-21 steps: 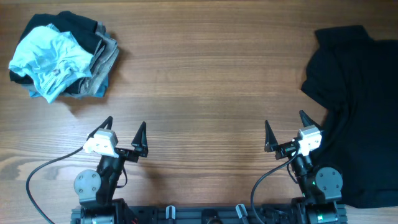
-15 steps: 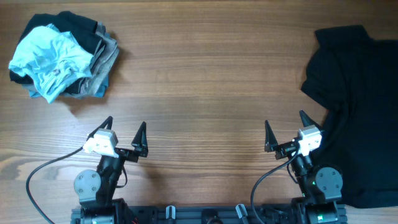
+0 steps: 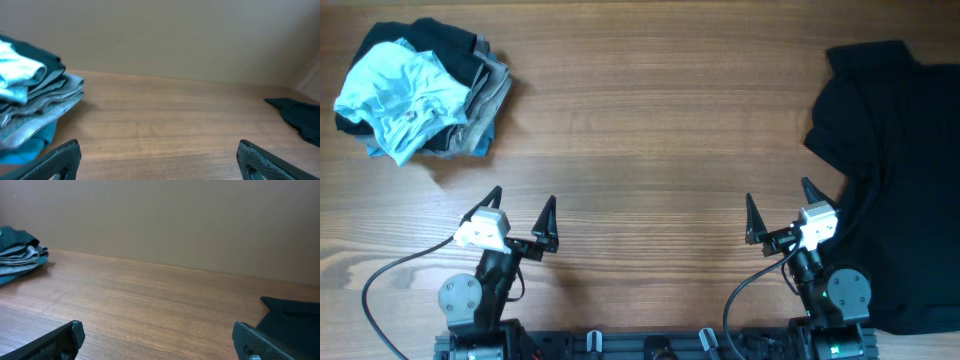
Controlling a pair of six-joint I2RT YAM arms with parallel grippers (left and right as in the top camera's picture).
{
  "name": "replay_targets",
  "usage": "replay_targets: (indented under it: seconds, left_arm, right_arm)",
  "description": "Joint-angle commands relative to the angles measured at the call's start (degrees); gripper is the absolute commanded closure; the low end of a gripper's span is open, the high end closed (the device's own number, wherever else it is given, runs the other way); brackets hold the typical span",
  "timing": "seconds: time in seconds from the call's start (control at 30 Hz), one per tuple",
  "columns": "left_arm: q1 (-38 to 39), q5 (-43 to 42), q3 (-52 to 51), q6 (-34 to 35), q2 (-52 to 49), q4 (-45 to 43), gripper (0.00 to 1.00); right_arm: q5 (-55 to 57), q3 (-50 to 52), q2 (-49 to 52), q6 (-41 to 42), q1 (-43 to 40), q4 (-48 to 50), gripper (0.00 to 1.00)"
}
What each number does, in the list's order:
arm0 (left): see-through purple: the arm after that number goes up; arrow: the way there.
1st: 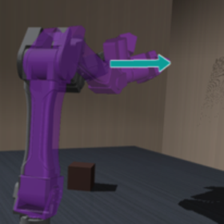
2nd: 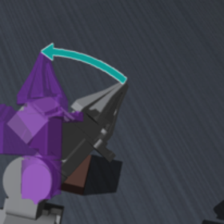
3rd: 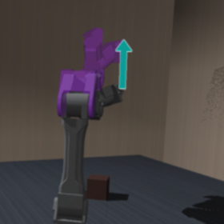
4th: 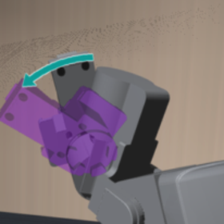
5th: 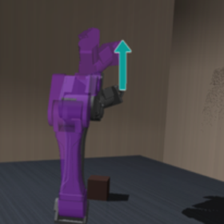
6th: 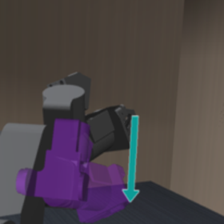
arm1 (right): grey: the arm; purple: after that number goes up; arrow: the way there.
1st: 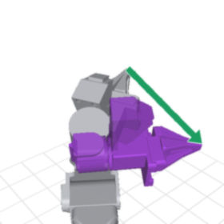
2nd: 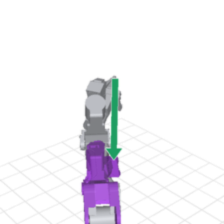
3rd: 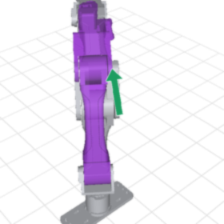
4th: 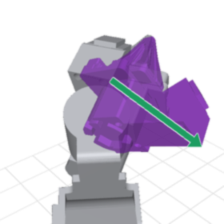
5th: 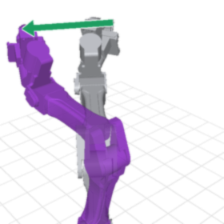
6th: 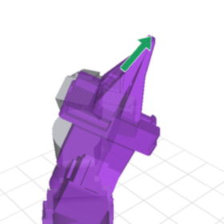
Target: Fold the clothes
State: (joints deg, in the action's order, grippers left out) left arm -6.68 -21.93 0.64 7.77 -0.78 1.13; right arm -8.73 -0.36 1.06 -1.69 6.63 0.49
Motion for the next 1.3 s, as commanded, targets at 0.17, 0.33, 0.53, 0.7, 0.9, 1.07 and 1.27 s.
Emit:
replay_targets:
  seconds: [0.17, 0.33, 0.53, 0.7, 0.9, 1.07, 1.27]
  left_arm:
    - [0.3, -4.1, 4.2, 3.1, 0.0, -4.3, 0.0]
    - [0.3, -4.0, 14.7, 4.7, -9.7, 2.4, 0.0]
    - [0.3, -4.0, 44.0, 4.4, -39.8, 21.5, 0.0]
    - [0.5, -5.1, 68.6, 4.5, -64.2, 40.6, 0.0]
    - [1.4, -12.8, 72.1, 2.9, -70.4, 44.1, 0.0]
    - [6.2, -5.6, 72.1, 1.4, -70.3, 48.5, 0.0]
    - [11.5, 2.6, 72.1, 1.5, -70.3, 51.9, 0.0]
  right_arm:
    - [-6.7, -7.0, -0.2, 10.8, -0.2, -5.4, 0.0]
    - [-6.8, -19.7, 8.7, 11.3, -0.2, -16.7, 0.0]
    - [-6.8, -42.8, 41.7, 13.6, -0.2, -35.7, 0.0]
    - [-13.7, -63.5, 66.8, 10.5, -0.2, -43.0, 0.0]
    - [13.8, -73.8, 87.6, 17.9, -8.1, -40.2, 0.08]
    - [15.6, -73.8, 100.7, 19.3, -14.2, -38.2, 0.15]
    - [16.9, -73.8, 110.1, 19.9, -15.0, -33.3, 0.21]
